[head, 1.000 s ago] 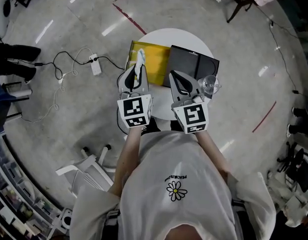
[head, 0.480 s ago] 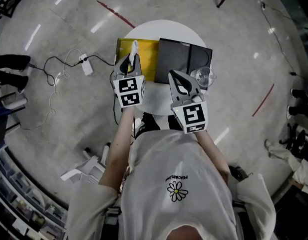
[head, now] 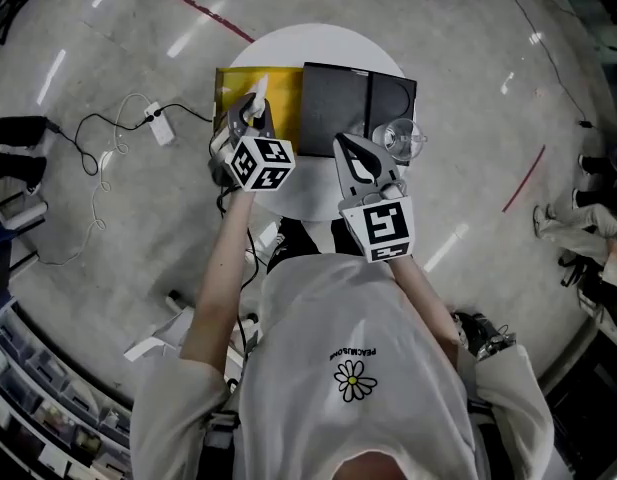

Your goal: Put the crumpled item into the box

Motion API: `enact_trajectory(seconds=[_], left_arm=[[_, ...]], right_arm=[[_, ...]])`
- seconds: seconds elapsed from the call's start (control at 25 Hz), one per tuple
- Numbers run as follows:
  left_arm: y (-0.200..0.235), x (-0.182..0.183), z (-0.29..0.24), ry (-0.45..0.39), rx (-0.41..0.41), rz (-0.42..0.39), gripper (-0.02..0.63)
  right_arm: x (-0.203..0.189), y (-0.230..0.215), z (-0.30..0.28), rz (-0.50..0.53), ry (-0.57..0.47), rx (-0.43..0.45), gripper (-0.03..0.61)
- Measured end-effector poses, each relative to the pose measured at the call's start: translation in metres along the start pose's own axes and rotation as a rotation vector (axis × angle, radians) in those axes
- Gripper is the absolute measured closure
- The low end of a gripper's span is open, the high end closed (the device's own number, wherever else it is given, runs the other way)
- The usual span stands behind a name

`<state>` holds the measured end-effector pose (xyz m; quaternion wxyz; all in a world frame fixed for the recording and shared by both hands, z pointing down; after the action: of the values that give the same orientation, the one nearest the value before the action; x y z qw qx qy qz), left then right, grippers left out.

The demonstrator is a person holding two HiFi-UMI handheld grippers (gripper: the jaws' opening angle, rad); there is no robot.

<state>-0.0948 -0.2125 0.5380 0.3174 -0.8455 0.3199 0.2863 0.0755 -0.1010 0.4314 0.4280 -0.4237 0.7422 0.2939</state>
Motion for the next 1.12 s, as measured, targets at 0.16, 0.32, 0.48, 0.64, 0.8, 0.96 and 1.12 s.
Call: enact_trajectory(seconds=[0.16,0.32,0.48,0.64,0.8,0.96,1.12], left_arm=[[-0.005,-0.002,-0.008,0.027,-0.014,-0.119,0.546],[-0.017,-0.004,-0.015,0.040,-0.042,-0.368,0.546],[-0.029,-0.012,-0.018,0.051,-0.092,-0.586,0.545],[-0.036,-0.018,-0.019,0.053,-0.128,-0.693,0.540],[-0.037,-0.020,-0.023,0.077,-0.173,-0.641,0.513],[-0.037,-0.021,-0.027,0.130,-0.245,-0.597,0.459],[-0.032,-0.020,-0.027,0.171,-0.311,-0.560,0.410]], right_arm=[[-0.003,-0.001,0.003,-0.009,0.009,-0.004,0.578],[-0.005,-0.001,0.005,-0.014,0.011,-0.002,0.578],[-0.008,0.000,0.004,-0.023,0.014,0.006,0.578],[-0.009,0.001,0.004,-0.028,0.020,0.005,0.578],[-0.010,0.001,0.002,-0.035,0.023,0.005,0.578],[-0.010,0.002,0.002,-0.036,0.024,0.008,0.578],[-0.007,0.002,0.001,-0.041,0.011,0.015,0.578]])
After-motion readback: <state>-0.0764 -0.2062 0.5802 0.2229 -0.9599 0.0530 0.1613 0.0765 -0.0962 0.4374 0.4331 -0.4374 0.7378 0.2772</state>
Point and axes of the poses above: the fingertips, and each gripper's own axes: z backward along the fingers, y to its left, x out of its top, the point moved 10 cm from there along z, backward along the fingers, and after that the axes turned 3 degrees about z, right-handed, at the moved point
